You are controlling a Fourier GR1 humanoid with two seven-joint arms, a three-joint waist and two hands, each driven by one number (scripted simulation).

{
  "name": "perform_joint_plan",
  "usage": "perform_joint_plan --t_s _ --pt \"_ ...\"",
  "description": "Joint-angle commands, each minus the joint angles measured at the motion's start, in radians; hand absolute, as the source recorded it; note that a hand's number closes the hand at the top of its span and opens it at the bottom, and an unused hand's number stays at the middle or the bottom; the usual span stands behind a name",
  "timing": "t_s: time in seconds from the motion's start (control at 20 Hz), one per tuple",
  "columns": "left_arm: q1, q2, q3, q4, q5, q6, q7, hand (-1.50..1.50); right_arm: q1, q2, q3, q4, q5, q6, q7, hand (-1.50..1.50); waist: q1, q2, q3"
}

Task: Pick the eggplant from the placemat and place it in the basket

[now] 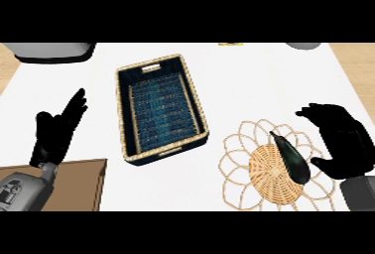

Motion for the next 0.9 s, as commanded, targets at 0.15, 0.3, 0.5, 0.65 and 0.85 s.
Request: perform_joint_plan --t_s 0.15,0.3,0.5,0.65,0.85 --pt "-0.030 -0.022 -0.021 0.009 -0.034 0.024 0.030 0.00 -0.057 -0.340 -0.058 0.031 0.323 -0.044 0.014 -1.50 0.008 0.000 -0.003" --pt "0.000 -0.020 -0.022 0.013 -0.025 -0.009 0.000 0.00 -0.096 -0.467 -0.030 0.060 0.435 0.022 0.011 -1.50 0.036 0.003 -0.003" --pt "-0.032 -0.020 0.004 0.046 -0.009 -0.040 -0.014 0.00 -0.115 -0.609 0.046 0.083 0.520 0.249 -0.063 -1.50 0.041 0.006 -0.003" --pt "-0.085 -0.043 -0.001 0.082 -0.020 -0.033 0.025 0.00 -0.138 -0.647 0.107 0.109 0.567 0.351 -0.142 -1.50 0.037 0.009 -0.002" --pt "-0.097 -0.065 -0.016 0.072 -0.047 -0.018 0.041 0.00 -0.154 -0.641 0.171 0.142 0.618 0.361 -0.215 -1.50 0.044 0.007 0.000"
